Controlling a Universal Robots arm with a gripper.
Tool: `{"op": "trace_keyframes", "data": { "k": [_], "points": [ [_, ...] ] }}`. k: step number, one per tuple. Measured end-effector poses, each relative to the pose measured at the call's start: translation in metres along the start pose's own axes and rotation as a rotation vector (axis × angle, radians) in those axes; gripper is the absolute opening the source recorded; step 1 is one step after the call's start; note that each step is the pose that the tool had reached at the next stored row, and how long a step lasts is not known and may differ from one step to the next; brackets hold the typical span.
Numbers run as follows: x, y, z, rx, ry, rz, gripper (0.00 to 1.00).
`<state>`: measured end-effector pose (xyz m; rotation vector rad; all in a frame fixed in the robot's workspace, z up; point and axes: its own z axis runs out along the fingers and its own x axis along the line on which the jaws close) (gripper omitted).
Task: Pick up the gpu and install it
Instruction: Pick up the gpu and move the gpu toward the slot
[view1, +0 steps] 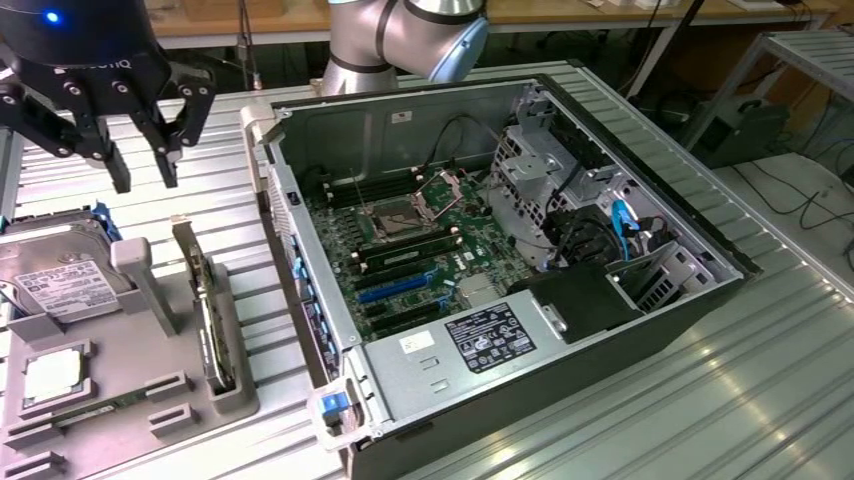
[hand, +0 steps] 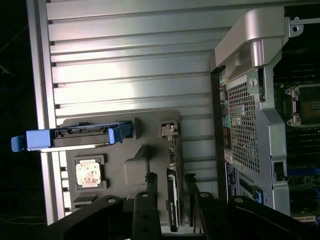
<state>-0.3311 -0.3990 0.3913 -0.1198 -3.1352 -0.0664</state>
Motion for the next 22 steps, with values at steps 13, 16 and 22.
{"op": "trace_keyframes", "data": {
  "k": [13,16,22],
  "points": [
    [0.0,-0.0045,0.0014,0.0003,0.0016,-0.035,0.72],
    [-0.001,-0.0094,0.0016,0.0004,0.0022,-0.048,0.72],
    [-0.002,-0.0275,0.002,0.0004,0.0026,-0.057,0.72]
  ]
}}
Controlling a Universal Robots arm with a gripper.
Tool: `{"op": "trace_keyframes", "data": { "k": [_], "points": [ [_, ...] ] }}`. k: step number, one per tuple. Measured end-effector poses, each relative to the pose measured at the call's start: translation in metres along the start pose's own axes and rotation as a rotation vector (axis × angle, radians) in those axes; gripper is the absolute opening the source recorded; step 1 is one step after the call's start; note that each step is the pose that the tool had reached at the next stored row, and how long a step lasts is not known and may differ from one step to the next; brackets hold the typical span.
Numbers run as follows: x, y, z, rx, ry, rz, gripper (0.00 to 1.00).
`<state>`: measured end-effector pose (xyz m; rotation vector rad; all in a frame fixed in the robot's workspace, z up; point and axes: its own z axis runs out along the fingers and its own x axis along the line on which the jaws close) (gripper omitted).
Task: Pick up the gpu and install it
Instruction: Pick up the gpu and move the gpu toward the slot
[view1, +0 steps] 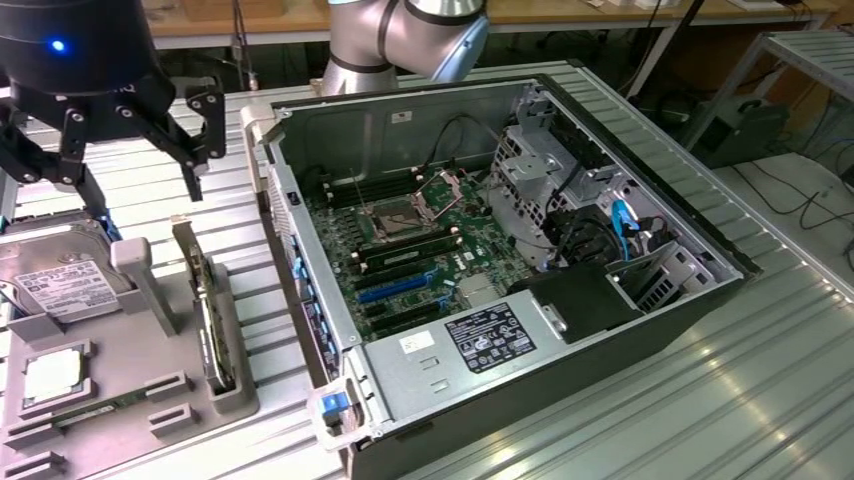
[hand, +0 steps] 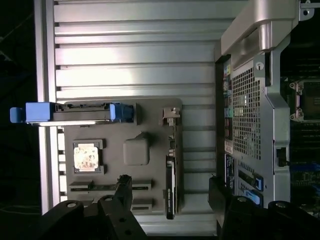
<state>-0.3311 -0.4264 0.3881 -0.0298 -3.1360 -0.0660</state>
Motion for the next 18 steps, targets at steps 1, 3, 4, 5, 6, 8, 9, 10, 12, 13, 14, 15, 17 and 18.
{"op": "trace_keyframes", "data": {
  "k": [1,3,4,5,6,8,9,10,12,13,14,15,17,18],
  "points": [
    [0.0,-0.0049,0.0001,0.0,0.0,-0.001,0.72],
    [0.0,-0.0121,0.0016,-0.0001,0.0,-0.003,0.72],
    [0.0,-0.0134,0.0035,-0.0002,0.0,-0.006,0.72],
    [0.0,-0.0144,0.0068,0.0002,0.0007,-0.015,0.72],
    [0.0,-0.0149,0.0102,0.0001,0.0009,-0.024,0.72],
    [0.0,-0.0151,0.0141,0.0002,0.0014,-0.033,0.72],
    [0.0,-0.0152,0.017,0.0003,0.0018,-0.044,0.72],
    [0.0,-0.0151,0.0188,0.0003,0.0022,-0.053,0.72],
    [0.0,-0.0148,0.0224,0.0004,0.003,-0.071,0.72],
    [0.0,-0.014,0.0262,0.0005,0.0035,-0.082,0.72],
    [0.0,-0.013,0.0296,0.0007,0.004,-0.092,0.72],
    [0.0,-0.0124,0.0317,0.0005,0.0039,-0.094,0.72],
    [0.0,-0.0119,0.0354,0.0004,0.0038,-0.095,0.72],
    [-0.001,-0.0118,0.0372,0.0004,0.0039,-0.095,0.72]
  ]
}}
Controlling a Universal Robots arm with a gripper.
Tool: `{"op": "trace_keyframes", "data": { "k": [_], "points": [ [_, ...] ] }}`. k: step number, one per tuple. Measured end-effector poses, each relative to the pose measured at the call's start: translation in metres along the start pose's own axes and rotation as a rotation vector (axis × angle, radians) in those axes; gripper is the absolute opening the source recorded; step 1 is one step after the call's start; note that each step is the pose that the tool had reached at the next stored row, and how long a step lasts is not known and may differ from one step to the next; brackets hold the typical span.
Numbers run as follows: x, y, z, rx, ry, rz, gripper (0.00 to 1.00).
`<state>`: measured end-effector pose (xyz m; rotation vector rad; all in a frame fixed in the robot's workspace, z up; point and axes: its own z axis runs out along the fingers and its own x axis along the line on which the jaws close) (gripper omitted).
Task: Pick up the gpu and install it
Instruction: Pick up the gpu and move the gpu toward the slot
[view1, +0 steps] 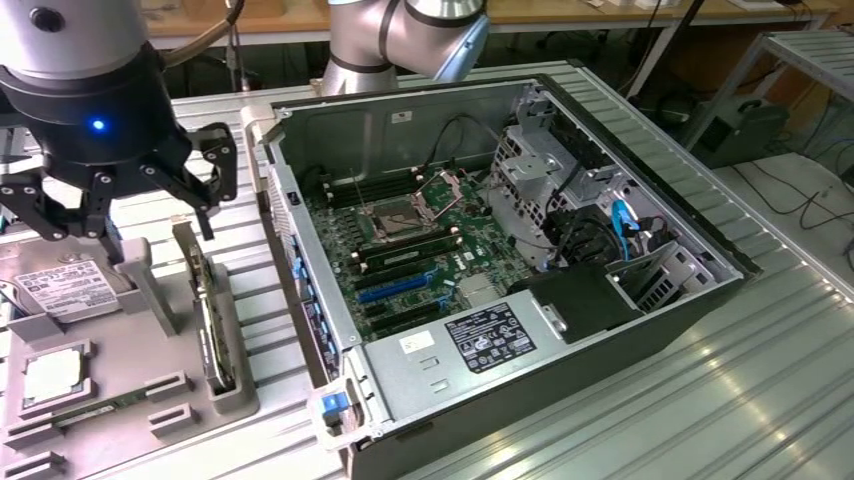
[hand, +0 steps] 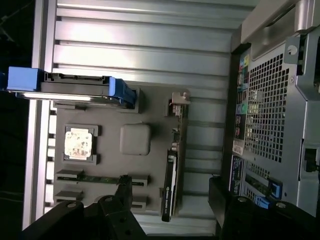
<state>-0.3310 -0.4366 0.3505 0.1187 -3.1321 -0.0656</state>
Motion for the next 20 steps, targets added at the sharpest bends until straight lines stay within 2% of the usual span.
{"op": "trace_keyframes", "data": {
  "k": [10,20],
  "points": [
    [0.0,-0.0044,0.0188,0.0001,0.0001,0.0,0.72],
    [0.001,-0.0143,0.0365,0.0001,0.0002,0.0,0.72]
  ]
}}
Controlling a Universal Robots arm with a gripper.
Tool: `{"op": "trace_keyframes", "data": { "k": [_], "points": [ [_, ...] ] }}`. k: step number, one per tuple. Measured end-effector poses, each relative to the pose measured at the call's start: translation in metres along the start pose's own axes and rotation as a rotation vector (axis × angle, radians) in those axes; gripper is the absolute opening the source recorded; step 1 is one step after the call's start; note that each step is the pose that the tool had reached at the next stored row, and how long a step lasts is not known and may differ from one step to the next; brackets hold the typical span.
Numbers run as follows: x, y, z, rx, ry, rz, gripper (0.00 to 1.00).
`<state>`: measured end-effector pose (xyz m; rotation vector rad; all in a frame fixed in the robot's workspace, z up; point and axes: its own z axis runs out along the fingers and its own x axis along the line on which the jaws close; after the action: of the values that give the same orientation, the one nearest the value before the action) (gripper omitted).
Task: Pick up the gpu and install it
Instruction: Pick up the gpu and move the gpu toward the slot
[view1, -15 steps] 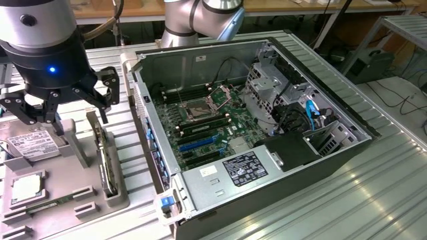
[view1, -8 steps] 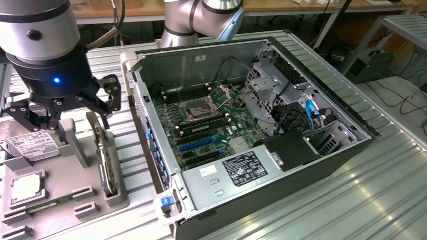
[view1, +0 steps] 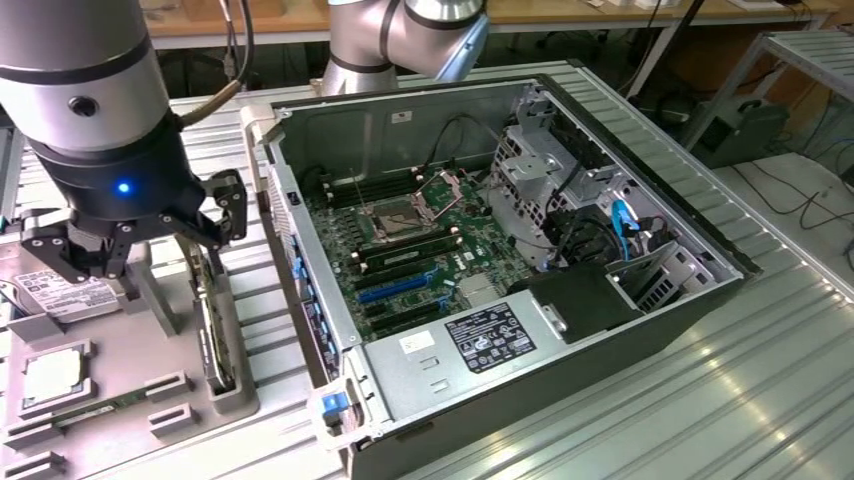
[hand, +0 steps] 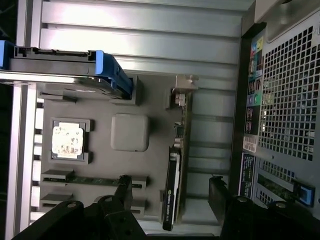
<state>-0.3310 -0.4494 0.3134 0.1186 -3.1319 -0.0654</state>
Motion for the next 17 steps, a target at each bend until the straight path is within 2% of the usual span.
{"op": "trace_keyframes", "data": {
  "k": [4,17],
  "points": [
    [0.0,-0.0038,0.0086,0.0,0.0,-0.001,0.72],
    [-0.005,-0.006,0.0323,0.0001,0.0001,-0.004,0.72]
  ]
}}
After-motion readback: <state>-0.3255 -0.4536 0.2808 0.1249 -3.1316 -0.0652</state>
